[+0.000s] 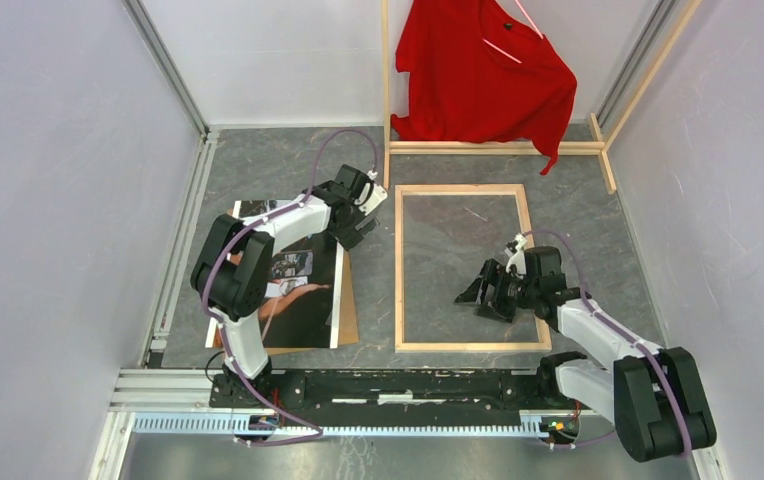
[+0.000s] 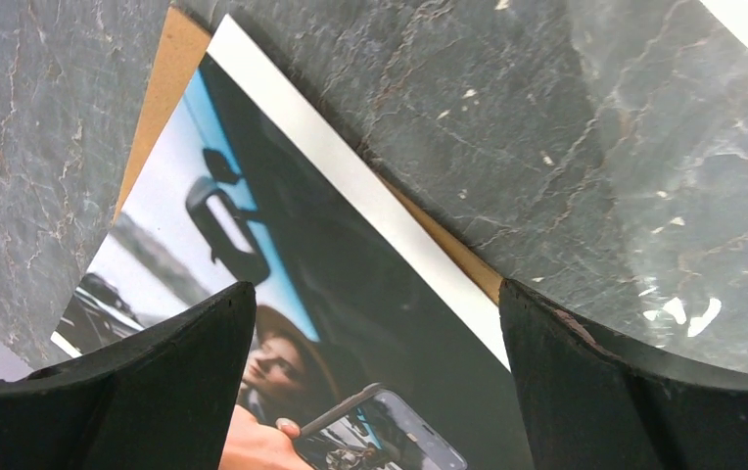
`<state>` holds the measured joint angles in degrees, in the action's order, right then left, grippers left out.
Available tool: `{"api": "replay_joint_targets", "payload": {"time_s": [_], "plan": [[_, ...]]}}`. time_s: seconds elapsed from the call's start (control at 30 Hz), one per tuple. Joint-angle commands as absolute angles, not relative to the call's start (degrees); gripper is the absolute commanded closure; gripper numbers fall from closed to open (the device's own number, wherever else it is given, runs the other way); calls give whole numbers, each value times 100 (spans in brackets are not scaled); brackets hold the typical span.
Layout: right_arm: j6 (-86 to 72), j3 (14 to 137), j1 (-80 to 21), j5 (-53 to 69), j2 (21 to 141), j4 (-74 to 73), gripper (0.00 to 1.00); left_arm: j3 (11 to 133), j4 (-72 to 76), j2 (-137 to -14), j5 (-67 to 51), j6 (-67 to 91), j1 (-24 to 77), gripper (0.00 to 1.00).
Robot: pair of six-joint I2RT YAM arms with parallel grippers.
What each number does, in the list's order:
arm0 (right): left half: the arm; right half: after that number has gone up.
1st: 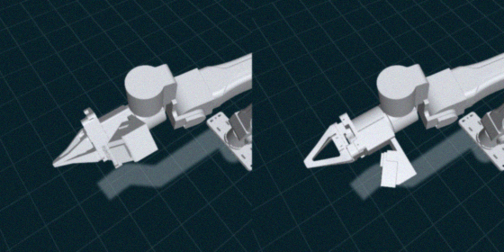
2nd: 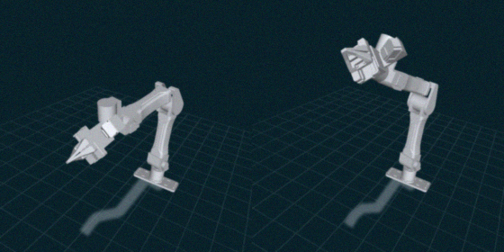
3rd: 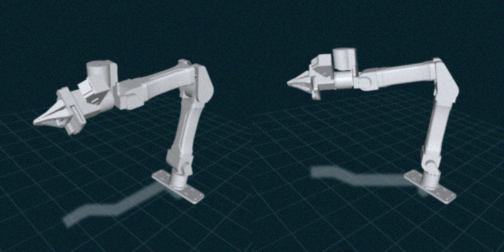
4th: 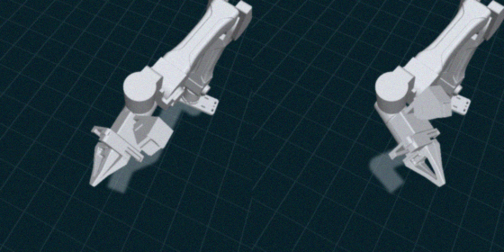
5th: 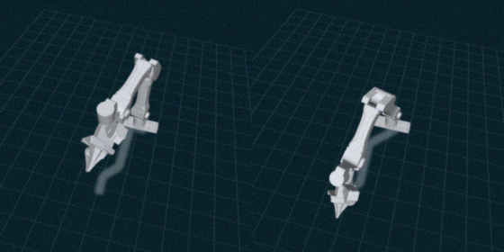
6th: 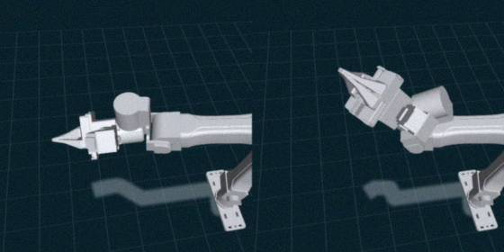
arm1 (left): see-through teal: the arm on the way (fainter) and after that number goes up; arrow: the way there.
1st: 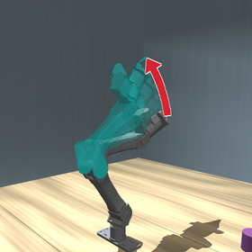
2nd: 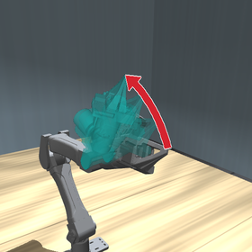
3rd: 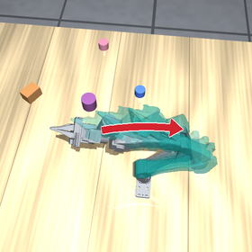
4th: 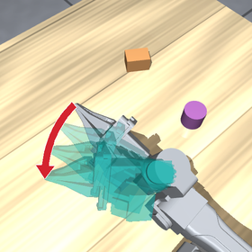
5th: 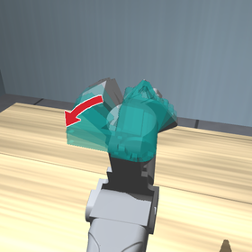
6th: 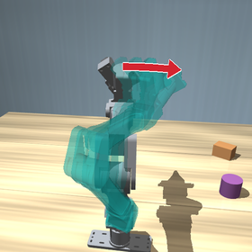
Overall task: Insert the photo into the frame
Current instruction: Adjust the photo frame at the center of the board.
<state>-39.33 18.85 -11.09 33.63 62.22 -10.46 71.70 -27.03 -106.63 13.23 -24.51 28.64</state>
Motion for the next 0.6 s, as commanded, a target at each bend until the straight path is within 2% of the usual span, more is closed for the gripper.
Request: {"api": "replay_joint_targets", "payload": {"time_s": [0.0,0.23,0.57], "plan": [[-4655,1118,-1239,3167,6083,-640,20,7104,-2538,-10706,1269,-2602,2987,0],[-5461,371,-1256,3236,5681,627,22,7014,-2536,-10787,1210,-2571,3028,0],[-5439,337,-1405,2904,5443,352,21,6902,-2537,-10756,960,-2478,3045,0]]}}
